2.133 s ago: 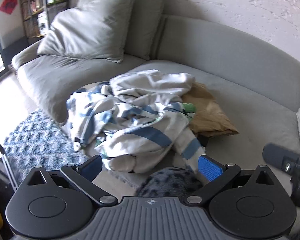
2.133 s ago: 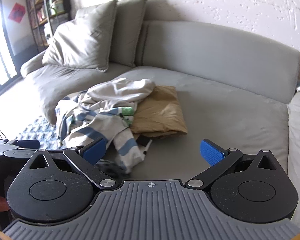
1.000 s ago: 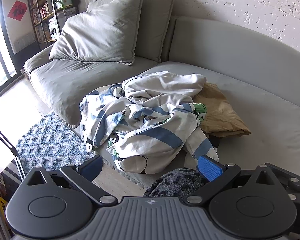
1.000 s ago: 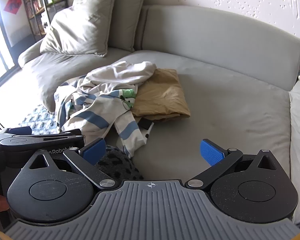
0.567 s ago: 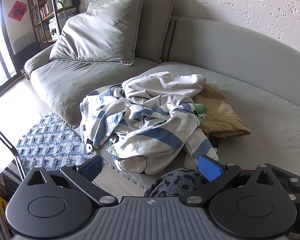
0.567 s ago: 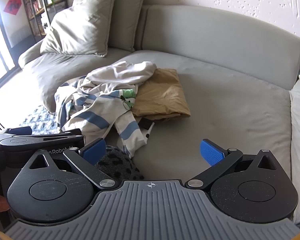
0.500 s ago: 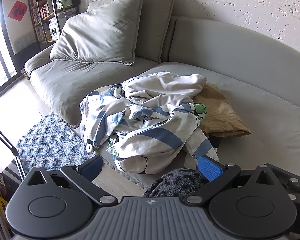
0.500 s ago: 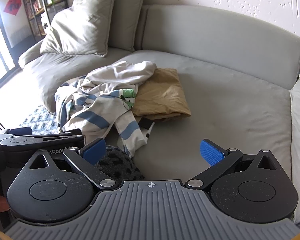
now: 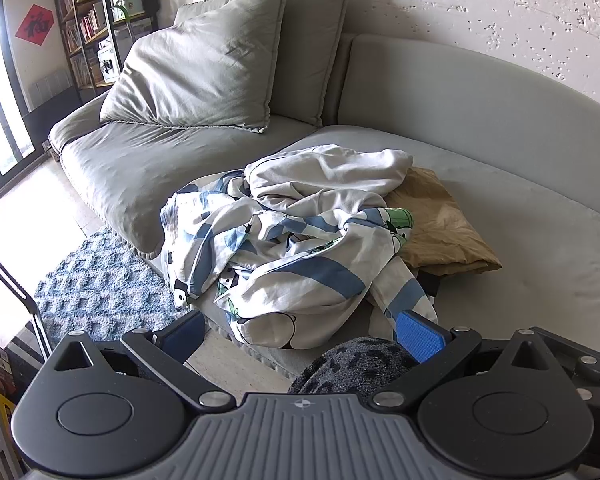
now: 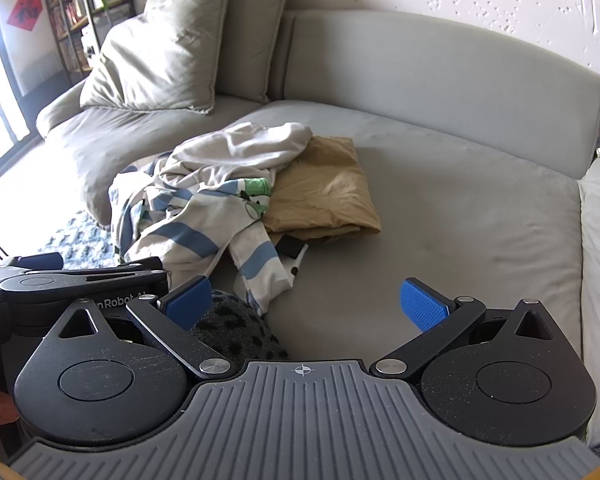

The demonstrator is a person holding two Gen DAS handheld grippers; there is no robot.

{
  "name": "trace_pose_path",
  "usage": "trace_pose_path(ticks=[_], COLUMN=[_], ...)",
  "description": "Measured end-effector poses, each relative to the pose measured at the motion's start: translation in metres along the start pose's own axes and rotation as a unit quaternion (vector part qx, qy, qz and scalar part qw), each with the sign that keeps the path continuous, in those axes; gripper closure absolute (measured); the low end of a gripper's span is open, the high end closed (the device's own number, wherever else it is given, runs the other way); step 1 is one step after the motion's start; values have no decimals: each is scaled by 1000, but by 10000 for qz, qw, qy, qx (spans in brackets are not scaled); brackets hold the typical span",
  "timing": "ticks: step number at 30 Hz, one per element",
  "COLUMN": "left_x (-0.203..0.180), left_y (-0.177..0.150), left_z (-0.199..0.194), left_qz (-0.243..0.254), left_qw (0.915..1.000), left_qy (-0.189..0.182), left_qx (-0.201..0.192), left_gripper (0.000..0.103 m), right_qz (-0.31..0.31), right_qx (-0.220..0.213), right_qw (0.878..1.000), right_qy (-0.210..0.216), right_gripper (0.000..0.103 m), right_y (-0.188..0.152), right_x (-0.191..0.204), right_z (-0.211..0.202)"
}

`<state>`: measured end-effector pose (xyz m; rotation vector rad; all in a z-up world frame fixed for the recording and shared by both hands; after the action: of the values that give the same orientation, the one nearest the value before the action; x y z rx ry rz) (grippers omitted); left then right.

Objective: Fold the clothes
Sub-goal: 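Move both grippers toward the clothes pile on the sofa, then grasp the beige hoodie with the right gripper and pull it from the pile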

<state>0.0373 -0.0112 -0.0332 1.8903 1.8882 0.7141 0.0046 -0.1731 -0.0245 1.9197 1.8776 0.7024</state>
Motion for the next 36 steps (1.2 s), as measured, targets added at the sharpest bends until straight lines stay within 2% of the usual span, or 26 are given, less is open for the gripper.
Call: trace_pose_path(ticks=[9, 15, 21, 28, 33, 36], left_x=[0, 9, 31, 50, 61, 67], left_y=[-1, 7, 21, 46, 61, 65], left_z=[2, 7, 23, 55, 74, 85], left_qz=[-35, -193, -572, -770, -925, -1062], left_qw=[10000, 9993, 9976, 9964, 9952, 9941], left_qy=[-16, -320, -329, -128, -67, -35], left_qx=[33, -81, -202, -319, -302, -221], left_gripper=[1, 1, 1, 1, 1, 1], right_qz=[46, 80, 337, 301, 479, 675], right_qx=[17, -58, -300, -407, 110, 355], right_qw=[10000, 9999, 9986, 9972, 9914, 9858], right_qy=[9, 129, 288, 553, 1213, 1495], right_gripper=[0, 0, 0, 0, 0, 11], right_y=[1, 9, 36, 77, 112, 126], right_x=[-2, -3, -12, -2, 15, 26], right_z=[2, 5, 19, 68, 113, 137])
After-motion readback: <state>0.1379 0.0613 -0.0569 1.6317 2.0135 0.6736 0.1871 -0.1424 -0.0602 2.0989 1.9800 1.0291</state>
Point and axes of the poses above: each gripper's, at about its wrist camera, not at the fingertips, and z roughly the way its jaws point, x to its left, y to its top, the point moved 5 cm from there along z, roughly the way its jaws point, and after that the axes turned 9 degrees about x, right-handed, at the moved point
